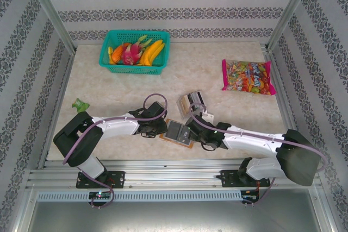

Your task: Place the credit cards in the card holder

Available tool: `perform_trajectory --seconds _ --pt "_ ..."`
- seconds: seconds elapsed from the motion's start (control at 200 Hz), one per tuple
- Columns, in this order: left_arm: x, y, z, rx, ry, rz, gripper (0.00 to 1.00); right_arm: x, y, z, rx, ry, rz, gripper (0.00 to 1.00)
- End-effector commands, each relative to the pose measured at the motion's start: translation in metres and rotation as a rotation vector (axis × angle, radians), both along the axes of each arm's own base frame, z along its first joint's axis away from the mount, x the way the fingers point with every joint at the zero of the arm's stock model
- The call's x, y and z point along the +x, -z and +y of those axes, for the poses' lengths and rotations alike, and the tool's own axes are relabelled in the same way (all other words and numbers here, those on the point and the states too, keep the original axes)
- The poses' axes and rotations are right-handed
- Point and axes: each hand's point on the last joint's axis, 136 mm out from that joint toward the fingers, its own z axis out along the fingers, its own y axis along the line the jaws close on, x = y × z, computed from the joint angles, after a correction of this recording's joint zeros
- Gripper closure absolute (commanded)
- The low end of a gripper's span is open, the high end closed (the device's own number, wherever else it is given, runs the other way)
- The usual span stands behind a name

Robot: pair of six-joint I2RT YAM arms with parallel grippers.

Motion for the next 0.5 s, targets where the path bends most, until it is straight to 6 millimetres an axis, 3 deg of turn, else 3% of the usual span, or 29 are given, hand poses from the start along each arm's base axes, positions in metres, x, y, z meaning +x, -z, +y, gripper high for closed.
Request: perform_trajectory --seconds 0.0,0.14,0.28,0.5 --pt "-0.037 0.018 -0.043 -0.123 0.137 0.121 0.76 -0.003 0.007 -0.012 -0.019 0.050 0.001 1.00" --pt "-0.038 0.018 -0.044 -0.126 0.142 0.123 0.76 0.000 0.012 -0.005 0.048 0.062 0.000 1.00" --pt "-0.039 0.020 -0.044 -0.130 0.141 0.129 0.76 0.009 0.006 0.006 0.160 0.071 -0.033 1.00" --pt "-0.039 0.019 -0.044 -0.131 0.145 0.130 0.76 0.015 0.001 0.011 0.199 0.062 -0.044 1.00"
